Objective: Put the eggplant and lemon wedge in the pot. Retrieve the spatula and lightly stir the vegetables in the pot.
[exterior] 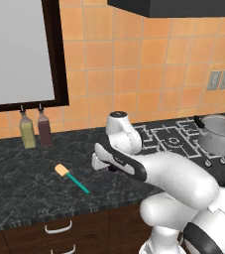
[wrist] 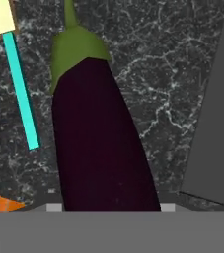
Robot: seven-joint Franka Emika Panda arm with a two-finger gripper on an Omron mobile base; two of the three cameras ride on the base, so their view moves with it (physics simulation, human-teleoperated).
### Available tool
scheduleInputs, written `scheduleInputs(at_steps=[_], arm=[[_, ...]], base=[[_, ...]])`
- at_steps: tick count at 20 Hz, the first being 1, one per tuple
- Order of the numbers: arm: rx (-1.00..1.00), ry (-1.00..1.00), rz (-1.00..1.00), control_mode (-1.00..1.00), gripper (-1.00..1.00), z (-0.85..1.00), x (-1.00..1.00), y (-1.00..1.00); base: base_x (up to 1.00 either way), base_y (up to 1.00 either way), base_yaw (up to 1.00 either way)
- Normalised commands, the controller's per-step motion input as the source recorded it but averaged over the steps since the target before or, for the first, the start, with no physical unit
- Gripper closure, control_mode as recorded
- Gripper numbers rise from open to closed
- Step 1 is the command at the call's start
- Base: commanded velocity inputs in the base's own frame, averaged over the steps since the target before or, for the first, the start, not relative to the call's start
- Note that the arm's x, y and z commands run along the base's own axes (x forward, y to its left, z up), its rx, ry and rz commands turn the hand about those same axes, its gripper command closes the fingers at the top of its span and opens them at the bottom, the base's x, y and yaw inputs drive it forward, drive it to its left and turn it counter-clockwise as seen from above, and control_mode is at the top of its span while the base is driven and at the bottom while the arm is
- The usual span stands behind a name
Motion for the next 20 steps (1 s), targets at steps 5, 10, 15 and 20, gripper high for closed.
scheduleInputs(at_steps=[5, 10, 15, 20], arm=[[0.09, 0.0, -0.09, -1.0, 1.0, 1.0, -0.48, -0.44], [0.03, -0.01, -0.1, -1.0, 1.0, 1.0, -0.64, -0.45], [0.0, -0.01, -0.06, -1.0, 1.0, 0.86, -0.36, -0.23], [0.0, 0.0, 0.0, 1.0, 1.0, 0.0, 0.0, 0.0]], base=[[0.0, 0.0, 0.0], [0.0, 0.0, 0.0], [0.0, 0.0, 0.0], [0.0, -0.52, -0.05]])
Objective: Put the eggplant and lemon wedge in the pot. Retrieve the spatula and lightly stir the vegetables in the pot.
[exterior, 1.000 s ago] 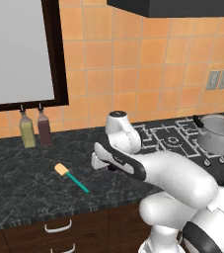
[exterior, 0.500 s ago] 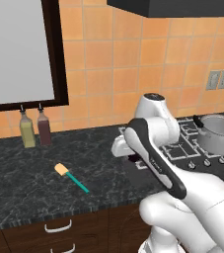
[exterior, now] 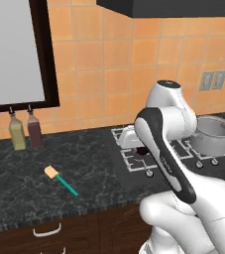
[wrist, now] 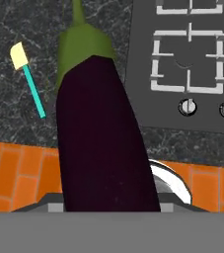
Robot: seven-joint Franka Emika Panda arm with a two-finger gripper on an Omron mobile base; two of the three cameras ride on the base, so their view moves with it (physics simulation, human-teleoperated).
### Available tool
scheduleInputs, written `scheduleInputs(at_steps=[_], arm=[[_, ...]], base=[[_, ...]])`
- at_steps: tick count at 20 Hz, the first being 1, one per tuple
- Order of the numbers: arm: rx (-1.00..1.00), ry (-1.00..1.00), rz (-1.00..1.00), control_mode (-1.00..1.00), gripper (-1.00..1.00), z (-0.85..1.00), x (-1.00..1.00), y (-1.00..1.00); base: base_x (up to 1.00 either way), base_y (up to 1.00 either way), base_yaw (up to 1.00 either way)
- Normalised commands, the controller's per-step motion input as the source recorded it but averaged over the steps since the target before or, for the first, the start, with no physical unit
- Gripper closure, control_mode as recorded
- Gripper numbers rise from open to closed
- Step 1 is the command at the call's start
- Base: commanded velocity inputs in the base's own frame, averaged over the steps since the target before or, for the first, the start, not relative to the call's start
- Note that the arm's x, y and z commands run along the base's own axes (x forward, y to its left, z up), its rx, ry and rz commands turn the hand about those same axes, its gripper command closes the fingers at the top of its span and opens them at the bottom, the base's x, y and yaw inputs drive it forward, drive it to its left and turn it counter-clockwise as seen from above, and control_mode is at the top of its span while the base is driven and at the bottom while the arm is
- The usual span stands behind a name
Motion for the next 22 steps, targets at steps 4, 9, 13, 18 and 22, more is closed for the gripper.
scheduleInputs(at_steps=[4, 9, 13, 18, 22], arm=[[0.0, 0.0, 0.0, 1.0, 1.0, 0.0, 0.0, 0.0], [0.0, 0.0, 0.0, 1.0, 1.0, 0.0, 0.0, 0.0], [0.0, 0.0, 0.0, -1.0, 1.0, 0.04, 0.2, -0.11], [0.0, 0.0, -0.01, -1.0, 1.0, 0.06, 0.92, -0.46], [-0.01, 0.0, -0.07, -1.0, 1.0, 0.01, 1.0, -0.81]], base=[[0.03, -1.0, -0.05], [0.3, -1.0, -0.01], [0.56, -0.52, 0.0], [0.0, 0.0, 0.0], [0.0, 0.0, 0.0]])
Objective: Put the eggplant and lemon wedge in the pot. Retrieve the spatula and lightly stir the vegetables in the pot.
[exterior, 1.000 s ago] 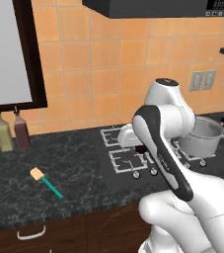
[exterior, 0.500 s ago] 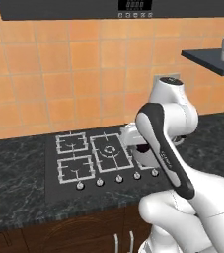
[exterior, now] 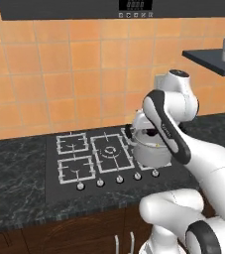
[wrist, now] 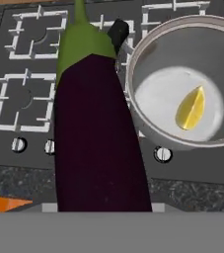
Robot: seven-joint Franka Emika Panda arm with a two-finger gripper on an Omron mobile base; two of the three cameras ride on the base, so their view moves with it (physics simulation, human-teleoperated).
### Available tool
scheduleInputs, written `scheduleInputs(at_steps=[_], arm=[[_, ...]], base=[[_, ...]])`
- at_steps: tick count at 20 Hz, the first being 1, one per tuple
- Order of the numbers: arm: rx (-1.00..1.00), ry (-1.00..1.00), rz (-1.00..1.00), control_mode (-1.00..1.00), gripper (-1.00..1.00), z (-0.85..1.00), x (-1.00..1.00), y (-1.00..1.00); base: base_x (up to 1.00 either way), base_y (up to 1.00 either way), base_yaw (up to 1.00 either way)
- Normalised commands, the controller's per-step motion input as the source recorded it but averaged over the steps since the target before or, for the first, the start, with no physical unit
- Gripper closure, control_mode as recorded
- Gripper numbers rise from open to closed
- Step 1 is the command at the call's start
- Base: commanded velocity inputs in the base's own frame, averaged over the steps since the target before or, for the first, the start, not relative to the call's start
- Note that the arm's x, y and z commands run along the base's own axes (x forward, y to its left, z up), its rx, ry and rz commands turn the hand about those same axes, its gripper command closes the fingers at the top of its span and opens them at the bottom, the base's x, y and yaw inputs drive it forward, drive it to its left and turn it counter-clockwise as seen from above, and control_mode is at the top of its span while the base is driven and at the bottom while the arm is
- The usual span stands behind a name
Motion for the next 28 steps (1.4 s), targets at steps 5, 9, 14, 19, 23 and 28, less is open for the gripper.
scheduleInputs(at_steps=[5, 9, 14, 19, 23, 28], arm=[[0.0, 0.0, -0.05, -1.0, 1.0, -0.18, 0.89, -0.88], [0.0, 0.03, -0.01, -1.0, 1.0, -0.41, 0.77, -0.53], [0.0, 0.04, 0.0, -1.0, 1.0, -0.42, 0.53, -0.21], [-0.06, 0.05, 0.0, -1.0, 1.0, -0.55, 0.31, 0.0], [-0.06, 0.02, 0.0, -1.0, 1.0, -0.44, 0.03, 0.0], [-0.01, 0.0, 0.0, -1.0, 1.0, -0.31, 0.0, 0.0]], base=[[0.0, 0.0, 0.0], [0.0, 0.0, 0.0], [0.0, 0.0, 0.0], [0.0, 0.0, 0.0], [0.0, 0.0, 0.0], [0.0, 0.0, 0.0]])
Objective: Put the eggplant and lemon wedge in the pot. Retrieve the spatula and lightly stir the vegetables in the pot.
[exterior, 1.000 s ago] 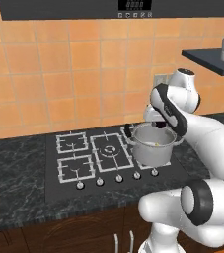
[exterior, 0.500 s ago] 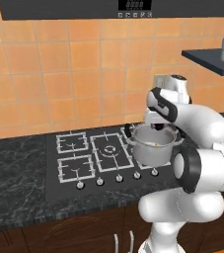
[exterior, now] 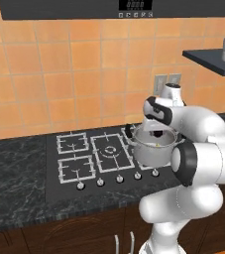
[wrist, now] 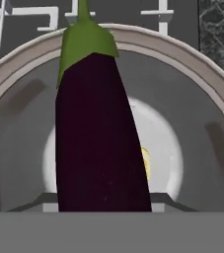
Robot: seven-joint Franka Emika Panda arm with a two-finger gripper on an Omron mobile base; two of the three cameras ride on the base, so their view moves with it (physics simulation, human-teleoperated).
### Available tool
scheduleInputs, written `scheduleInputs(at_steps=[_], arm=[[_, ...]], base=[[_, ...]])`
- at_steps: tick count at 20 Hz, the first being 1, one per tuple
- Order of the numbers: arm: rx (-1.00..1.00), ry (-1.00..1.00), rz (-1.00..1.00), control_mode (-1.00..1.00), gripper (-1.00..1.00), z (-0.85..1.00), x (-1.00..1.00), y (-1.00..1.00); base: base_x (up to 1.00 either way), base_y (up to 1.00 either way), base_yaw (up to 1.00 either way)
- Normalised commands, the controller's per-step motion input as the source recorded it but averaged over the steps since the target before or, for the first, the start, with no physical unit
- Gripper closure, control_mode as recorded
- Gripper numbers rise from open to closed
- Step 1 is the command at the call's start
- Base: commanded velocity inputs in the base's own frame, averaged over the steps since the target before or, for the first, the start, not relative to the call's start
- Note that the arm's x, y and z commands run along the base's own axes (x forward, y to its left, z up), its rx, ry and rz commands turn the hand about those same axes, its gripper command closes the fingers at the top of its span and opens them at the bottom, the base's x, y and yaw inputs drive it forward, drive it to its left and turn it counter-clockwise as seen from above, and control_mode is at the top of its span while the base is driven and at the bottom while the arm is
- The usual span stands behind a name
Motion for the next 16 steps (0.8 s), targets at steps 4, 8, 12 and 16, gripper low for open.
scheduleInputs(at_steps=[4, 8, 12, 16], arm=[[0.0, 0.0, 0.0, -1.0, 1.0, -0.27, -0.01, 0.0], [0.0, 0.0, 0.0, -1.0, 1.0, -0.22, -0.01, 0.0], [0.0, 0.0, 0.0, -1.0, -1.0, -0.05, 0.0, 0.02], [0.0, -0.01, -0.01, -1.0, -1.0, 0.02, -0.37, 0.01]], base=[[0.0, 0.0, 0.0], [0.0, 0.0, 0.0], [0.0, 0.0, 0.0], [0.0, 0.0, 0.0]])
